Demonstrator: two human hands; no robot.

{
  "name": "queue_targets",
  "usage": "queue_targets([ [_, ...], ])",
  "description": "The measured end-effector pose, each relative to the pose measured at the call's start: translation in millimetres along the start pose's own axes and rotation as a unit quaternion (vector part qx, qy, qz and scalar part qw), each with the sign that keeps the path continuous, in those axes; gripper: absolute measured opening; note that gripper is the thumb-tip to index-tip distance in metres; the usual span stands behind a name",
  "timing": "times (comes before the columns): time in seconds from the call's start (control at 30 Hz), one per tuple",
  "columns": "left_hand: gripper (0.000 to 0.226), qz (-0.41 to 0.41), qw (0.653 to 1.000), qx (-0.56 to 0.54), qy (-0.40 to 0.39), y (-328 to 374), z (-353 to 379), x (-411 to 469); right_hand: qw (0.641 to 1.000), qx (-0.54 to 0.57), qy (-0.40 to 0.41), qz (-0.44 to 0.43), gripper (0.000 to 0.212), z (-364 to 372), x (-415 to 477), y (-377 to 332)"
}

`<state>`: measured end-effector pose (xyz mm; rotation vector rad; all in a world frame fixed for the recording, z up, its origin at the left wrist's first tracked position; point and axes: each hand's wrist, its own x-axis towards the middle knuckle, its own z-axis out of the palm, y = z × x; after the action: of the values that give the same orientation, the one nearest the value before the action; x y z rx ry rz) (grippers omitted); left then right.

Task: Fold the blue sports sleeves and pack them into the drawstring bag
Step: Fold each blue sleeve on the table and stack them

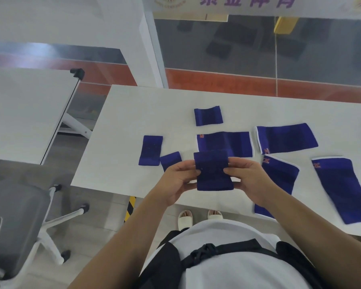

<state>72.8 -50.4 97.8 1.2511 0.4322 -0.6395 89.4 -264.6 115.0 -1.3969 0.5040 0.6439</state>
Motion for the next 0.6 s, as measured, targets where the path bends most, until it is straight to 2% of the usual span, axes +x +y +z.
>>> queue_targets([
  [0.13, 0.027, 0.057, 0.998, -0.001, -0.014, 11.5, 1.3, -13.4, 0.995, 0.044, -0.077, -0.044, 0.029, -8.7, -8.0, -12.5],
  [0.23, 0.031, 0.058, 0.998, -0.009, 0.011, 15.5, 3.5, -19.9, 0.992, 0.049, -0.09, -0.072, 0.044, -10.3, -10.2, -13.6],
  [0.3, 0.026, 0.042, 0.999, -0.027, 0.008, 15.0, 6.0, -22.2, 0.991, 0.059, -0.092, -0.078, 0.048, -10.9, -8.2, -9.9],
  [0.43, 0.008, 0.014, 0.998, 0.052, 0.025, 4.6, 11.3, -25.0, 0.994, 0.042, -0.084, -0.059, 0.02, -8.6, -1.6, -2.7],
  [0.5, 0.02, 0.02, 0.997, 0.059, 0.042, -3.1, 11.2, -24.9, 0.995, 0.012, -0.086, -0.053, 0.005, -4.9, -0.2, -0.5],
  [0.6, 0.037, 0.028, 0.996, 0.039, 0.075, -10.8, 9.4, -28.6, 0.994, -0.022, -0.105, -0.014, 0.03, 1.6, 3.8, 5.7],
])
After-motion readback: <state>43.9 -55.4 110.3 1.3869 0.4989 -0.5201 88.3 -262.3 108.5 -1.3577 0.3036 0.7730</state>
